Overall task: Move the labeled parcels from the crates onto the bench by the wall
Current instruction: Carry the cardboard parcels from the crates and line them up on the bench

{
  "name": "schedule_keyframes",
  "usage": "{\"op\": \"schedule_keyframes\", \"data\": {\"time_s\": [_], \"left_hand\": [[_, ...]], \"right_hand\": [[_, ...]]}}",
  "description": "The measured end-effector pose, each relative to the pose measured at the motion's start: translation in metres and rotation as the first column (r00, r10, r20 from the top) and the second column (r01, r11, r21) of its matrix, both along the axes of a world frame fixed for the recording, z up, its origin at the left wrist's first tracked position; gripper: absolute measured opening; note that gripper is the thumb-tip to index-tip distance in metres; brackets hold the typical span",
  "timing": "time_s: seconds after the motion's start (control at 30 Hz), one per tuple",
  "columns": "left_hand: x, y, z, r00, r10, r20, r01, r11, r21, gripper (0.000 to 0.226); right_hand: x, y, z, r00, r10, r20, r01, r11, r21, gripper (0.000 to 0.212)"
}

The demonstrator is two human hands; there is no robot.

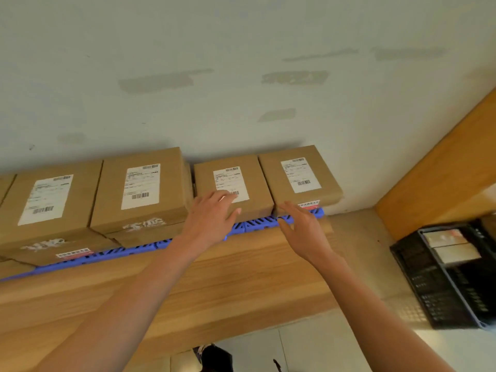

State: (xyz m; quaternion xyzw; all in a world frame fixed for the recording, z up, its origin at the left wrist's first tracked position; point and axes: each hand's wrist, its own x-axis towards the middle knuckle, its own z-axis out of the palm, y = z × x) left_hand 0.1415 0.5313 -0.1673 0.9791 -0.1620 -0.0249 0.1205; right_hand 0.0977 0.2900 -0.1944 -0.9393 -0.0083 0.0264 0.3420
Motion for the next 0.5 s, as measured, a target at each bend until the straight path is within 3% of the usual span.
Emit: {"op": "schedule_keyframes", "data": {"time_s": [0.27, 0.5], "left_hand": [[-0.047, -0.197, 0.002, 0.973, -0.229, -0.008, 0.229, 0.973, -0.033, 0.047], [-0.08, -0.363, 0.001, 0.885, -0.464, -0.036, 0.46, 0.884, -0.078, 0.047]], "right_hand": [[-0.101, -0.177, 0.017, 0.981, -0.195, 0.026, 0.196, 0.98, -0.043, 0.04], [-0.188, -0.306, 0.019, 0.886, -0.462, -0.037, 0.459, 0.885, -0.079, 0.042]]}}
